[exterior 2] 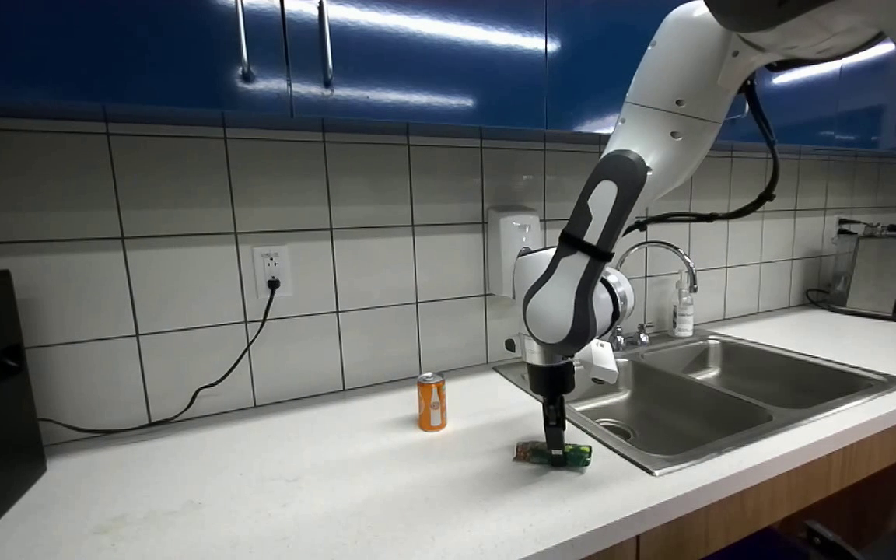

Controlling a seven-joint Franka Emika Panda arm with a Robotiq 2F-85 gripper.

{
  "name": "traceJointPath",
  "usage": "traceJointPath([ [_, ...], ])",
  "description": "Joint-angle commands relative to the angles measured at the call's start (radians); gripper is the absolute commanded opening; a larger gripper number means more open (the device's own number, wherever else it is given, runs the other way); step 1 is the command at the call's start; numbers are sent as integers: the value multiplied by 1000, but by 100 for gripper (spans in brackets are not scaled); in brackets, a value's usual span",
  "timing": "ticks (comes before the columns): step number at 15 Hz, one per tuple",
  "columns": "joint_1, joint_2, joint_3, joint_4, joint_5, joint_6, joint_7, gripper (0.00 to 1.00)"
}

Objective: Remove the green object from the sink

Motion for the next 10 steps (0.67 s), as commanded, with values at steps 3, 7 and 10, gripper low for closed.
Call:
traceJointPath([
  [3,-28,-13,21,-12,34,2,-44,63],
  [7,-30,-19,19,-14,35,0,-41,84],
  [10,-30,-28,15,-19,29,0,-35,100],
])
